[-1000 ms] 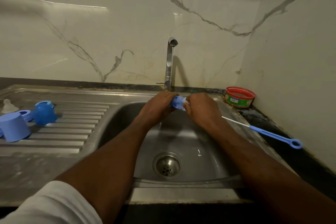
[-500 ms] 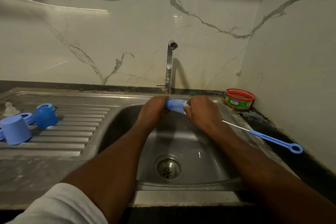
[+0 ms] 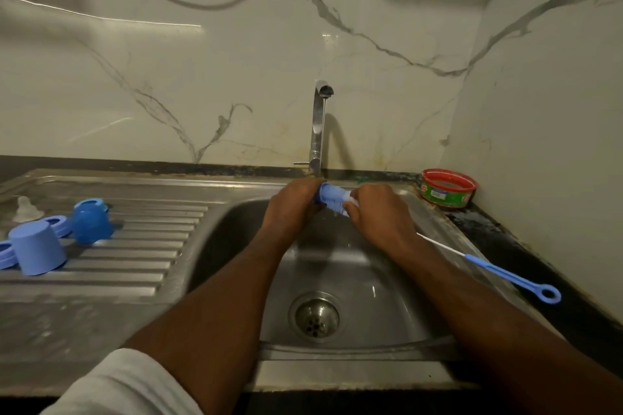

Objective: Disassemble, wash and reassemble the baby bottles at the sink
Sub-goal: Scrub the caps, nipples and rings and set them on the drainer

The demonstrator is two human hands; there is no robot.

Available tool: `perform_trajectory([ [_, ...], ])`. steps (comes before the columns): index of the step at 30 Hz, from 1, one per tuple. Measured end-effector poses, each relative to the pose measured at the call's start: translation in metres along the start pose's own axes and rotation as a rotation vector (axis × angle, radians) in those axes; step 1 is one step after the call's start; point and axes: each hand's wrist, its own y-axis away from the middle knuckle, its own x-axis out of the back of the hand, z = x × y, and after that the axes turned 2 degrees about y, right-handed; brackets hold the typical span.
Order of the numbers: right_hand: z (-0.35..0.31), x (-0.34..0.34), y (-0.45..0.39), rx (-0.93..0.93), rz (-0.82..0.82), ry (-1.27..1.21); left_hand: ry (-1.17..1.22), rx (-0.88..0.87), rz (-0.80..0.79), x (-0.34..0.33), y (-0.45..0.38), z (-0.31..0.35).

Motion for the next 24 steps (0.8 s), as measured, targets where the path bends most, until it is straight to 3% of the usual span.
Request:
perform_trajectory([
  [2, -0.002, 0.0, 0.0, 0.04, 0.015, 0.05, -0.001, 0.076, 0.005, 0.0, -0.001, -0.002],
  [4, -0.004, 0.0, -0.001, 0.028, -0.072, 0.08, 0.031, -0.01, -0.103, -0.001, -0.002, 0.004],
  [6, -0.001, 0.0, -0.001, -0.008, -0.09, 0.05, 0.009, -0.09, -0.106, -0.002, -0.001, 0.009],
  [10, 0.0, 0.0, 0.001, 0.02, 0.002, 0.036, -0.091, 0.165, -0.016, -0.003, -0.003, -0.004],
  [15, -0.001, -0.003, 0.0, 0.005, -0.045, 0.078, 0.031, -0.09, -0.124, -0.003, -0.001, 0.003],
  [19, -0.002, -0.002, 0.0, -0.001, 0.002, 0.034, -0.085, 0.118, -0.027, -0.003, -0.003, -0.003],
  [24, 0.0, -0.002, -0.002, -0.046, -0.059, 0.033, 0.017, -0.081, -0.086, -0.005, -0.003, 0.003],
])
